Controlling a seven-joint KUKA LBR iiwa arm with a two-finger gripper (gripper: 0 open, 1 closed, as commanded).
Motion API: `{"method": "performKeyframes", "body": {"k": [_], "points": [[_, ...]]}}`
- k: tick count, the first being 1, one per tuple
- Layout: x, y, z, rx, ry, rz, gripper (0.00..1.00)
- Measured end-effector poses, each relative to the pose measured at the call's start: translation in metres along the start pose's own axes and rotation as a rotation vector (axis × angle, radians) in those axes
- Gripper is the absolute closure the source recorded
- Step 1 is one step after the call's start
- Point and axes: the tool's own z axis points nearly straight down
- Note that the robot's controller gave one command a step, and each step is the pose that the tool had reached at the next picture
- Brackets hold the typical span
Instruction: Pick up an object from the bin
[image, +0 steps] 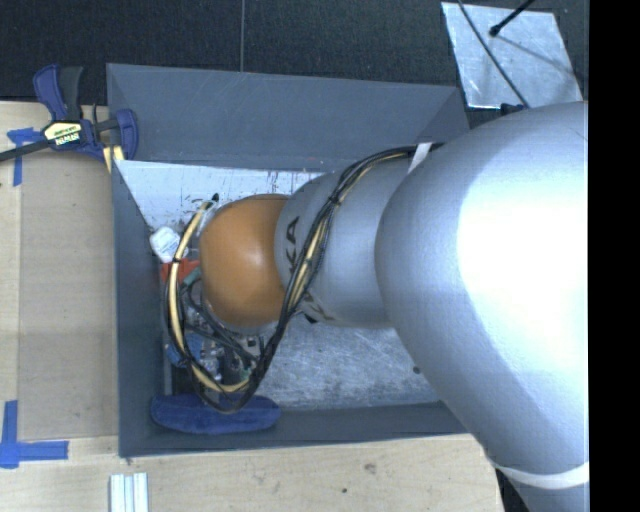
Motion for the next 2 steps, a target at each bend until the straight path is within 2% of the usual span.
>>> {"method": "performKeyframes", "body": {"k": [1, 2], "points": [[0.027, -0.034, -0.033, 0.000, 0.003, 0.133, 0.00], [0.018, 0.012, -0.031, 0.000, 0.007, 0.400, 0.00]]}}
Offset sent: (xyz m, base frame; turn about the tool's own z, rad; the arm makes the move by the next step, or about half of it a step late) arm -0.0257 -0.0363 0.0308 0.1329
